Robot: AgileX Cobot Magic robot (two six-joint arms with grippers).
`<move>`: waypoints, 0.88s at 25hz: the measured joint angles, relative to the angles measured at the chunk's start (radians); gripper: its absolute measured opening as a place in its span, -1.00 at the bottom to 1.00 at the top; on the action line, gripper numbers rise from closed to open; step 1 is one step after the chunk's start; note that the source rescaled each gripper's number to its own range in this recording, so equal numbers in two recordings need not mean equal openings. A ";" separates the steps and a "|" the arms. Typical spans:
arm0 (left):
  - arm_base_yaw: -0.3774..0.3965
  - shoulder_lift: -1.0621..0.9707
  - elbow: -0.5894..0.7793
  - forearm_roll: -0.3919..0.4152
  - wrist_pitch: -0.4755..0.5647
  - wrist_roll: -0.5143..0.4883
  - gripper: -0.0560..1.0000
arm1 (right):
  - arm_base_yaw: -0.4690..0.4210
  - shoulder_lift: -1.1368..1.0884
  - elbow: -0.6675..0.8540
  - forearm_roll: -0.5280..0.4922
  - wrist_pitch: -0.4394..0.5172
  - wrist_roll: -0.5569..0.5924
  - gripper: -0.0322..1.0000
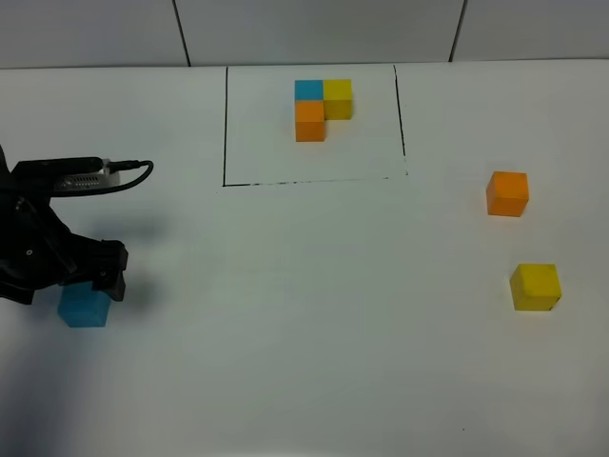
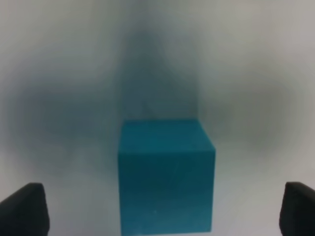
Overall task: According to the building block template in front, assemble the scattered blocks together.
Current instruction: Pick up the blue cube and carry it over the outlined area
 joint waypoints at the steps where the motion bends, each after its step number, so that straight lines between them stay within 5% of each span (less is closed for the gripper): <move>1: 0.000 0.007 0.000 -0.006 -0.002 0.000 0.97 | 0.000 0.000 0.000 0.000 0.000 0.000 0.51; 11: 0.000 0.072 0.018 -0.013 -0.066 0.000 0.89 | 0.000 0.000 0.000 0.000 0.000 0.000 0.51; 22: 0.000 0.122 0.019 -0.016 -0.070 -0.004 -0.15 | 0.000 0.000 0.000 0.000 0.000 0.000 0.51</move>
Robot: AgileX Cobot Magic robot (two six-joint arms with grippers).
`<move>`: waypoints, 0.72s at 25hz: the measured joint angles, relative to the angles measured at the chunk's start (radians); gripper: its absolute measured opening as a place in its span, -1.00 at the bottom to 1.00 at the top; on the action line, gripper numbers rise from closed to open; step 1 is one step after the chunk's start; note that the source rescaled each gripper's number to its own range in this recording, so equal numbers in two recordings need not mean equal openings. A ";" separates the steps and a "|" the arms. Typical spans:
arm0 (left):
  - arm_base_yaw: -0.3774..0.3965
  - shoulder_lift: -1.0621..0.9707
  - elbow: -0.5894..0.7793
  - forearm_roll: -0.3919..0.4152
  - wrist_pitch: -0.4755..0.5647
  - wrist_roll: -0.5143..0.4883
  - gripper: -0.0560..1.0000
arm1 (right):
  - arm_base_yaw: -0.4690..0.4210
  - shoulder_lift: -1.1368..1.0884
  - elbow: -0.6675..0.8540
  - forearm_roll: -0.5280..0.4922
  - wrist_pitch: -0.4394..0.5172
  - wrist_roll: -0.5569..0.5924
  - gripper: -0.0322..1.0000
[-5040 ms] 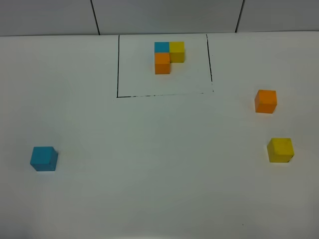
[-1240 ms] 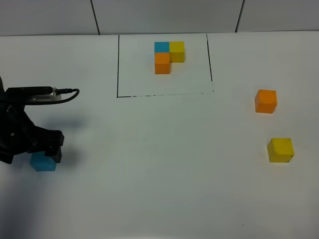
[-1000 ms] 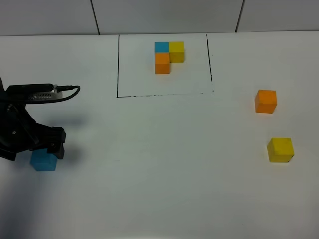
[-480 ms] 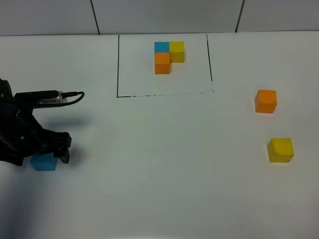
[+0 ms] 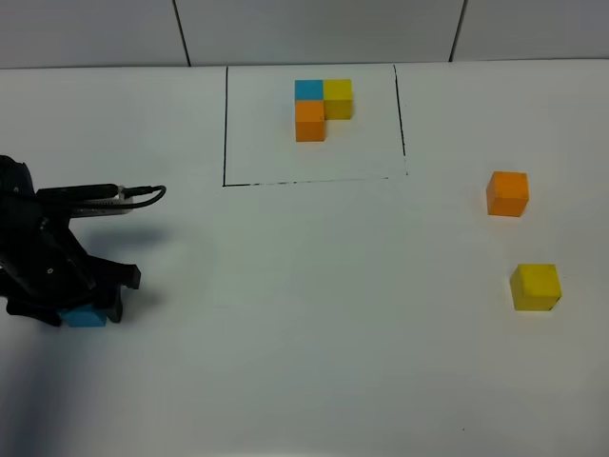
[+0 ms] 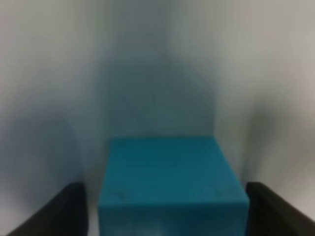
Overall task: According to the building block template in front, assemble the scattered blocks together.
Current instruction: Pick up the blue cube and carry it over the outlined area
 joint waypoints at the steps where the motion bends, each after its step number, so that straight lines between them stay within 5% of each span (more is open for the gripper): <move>1: 0.000 0.000 0.000 0.000 0.003 0.000 -0.32 | 0.000 0.000 0.000 0.000 0.000 0.000 0.51; 4: 0.000 0.000 -0.009 0.000 0.031 0.000 -0.89 | 0.000 0.000 0.000 0.000 0.000 0.000 0.51; 18: -0.009 0.001 -0.154 0.004 0.195 0.128 -0.88 | 0.000 0.000 0.000 0.000 0.000 0.000 0.51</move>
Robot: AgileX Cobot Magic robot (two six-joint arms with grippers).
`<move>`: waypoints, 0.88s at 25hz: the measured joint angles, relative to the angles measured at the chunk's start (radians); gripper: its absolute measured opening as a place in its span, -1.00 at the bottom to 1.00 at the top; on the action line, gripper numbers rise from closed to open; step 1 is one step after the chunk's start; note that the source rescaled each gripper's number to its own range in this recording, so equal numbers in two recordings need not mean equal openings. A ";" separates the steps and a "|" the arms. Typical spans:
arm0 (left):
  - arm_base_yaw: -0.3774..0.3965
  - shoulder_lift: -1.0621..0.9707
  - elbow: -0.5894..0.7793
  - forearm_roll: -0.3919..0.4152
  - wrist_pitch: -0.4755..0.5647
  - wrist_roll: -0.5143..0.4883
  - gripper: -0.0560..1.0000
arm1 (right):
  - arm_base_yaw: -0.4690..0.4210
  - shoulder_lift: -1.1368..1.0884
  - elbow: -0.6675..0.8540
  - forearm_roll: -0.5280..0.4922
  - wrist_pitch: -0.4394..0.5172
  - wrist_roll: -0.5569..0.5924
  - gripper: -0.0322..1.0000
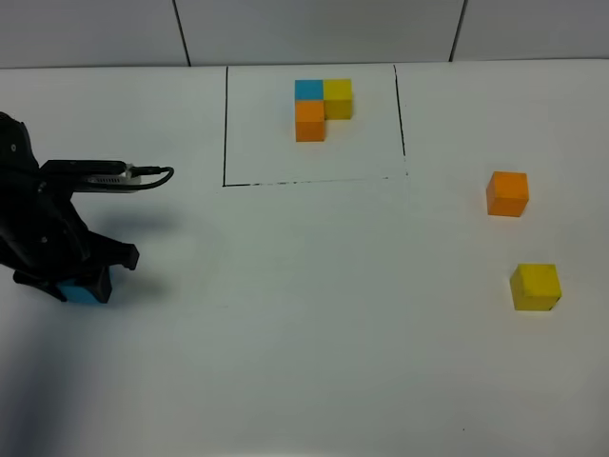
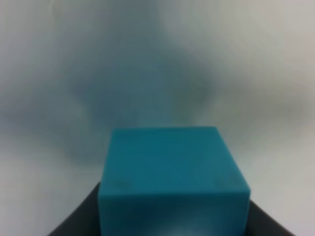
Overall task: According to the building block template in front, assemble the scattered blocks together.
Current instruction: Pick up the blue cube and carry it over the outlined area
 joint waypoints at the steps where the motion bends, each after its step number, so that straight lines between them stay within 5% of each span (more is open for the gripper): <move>1: -0.009 0.000 -0.014 0.008 0.016 0.015 -0.88 | 0.000 0.000 0.000 0.000 0.000 0.000 0.51; 13: -0.279 0.095 -0.287 0.182 0.136 0.237 -0.88 | 0.000 0.000 0.000 0.000 0.000 0.000 0.51; 22: -0.409 0.336 -0.656 0.202 0.296 0.480 -0.88 | 0.000 0.000 0.000 0.001 0.000 0.000 0.51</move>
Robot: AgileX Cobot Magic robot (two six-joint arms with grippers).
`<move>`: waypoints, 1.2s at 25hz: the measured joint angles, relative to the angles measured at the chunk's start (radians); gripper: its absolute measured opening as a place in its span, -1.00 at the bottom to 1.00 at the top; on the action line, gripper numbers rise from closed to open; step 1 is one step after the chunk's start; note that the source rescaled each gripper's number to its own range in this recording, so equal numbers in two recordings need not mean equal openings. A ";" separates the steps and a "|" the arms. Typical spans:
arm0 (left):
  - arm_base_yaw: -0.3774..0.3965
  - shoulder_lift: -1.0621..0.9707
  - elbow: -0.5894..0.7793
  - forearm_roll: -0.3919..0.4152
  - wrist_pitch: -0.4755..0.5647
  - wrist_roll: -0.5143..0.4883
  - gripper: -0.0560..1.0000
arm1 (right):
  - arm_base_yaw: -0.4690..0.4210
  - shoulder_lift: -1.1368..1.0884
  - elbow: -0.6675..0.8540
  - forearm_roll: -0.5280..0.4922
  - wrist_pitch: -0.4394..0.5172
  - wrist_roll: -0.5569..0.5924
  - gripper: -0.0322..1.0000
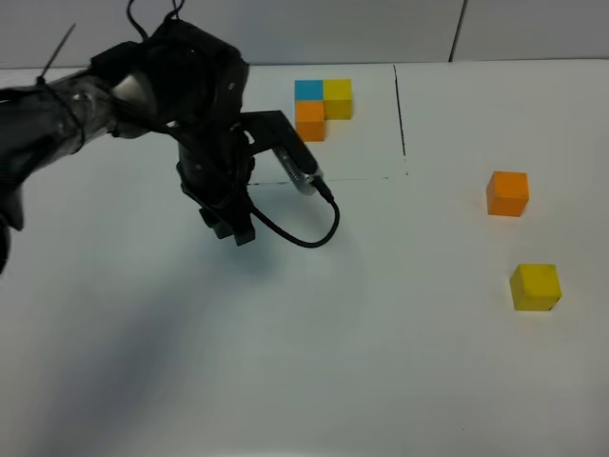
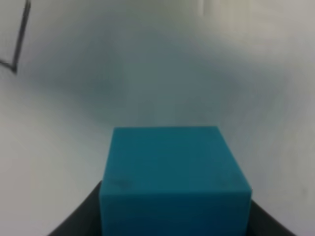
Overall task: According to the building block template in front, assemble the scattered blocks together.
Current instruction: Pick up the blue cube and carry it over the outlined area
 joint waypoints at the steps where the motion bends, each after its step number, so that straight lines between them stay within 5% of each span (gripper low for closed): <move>1: -0.008 0.027 -0.049 0.000 0.020 0.019 -0.88 | 0.000 0.000 0.000 0.000 0.000 0.000 0.51; 7: -0.065 0.166 -0.282 0.001 0.108 0.159 -0.88 | 0.000 0.000 0.000 0.000 0.000 0.000 0.51; 15: -0.114 0.306 -0.470 -0.026 0.131 0.227 -0.88 | 0.000 0.000 0.000 0.001 0.000 0.000 0.51; 30: -0.123 0.375 -0.515 -0.071 0.119 0.288 -0.88 | 0.000 0.000 0.000 0.003 0.000 0.000 0.51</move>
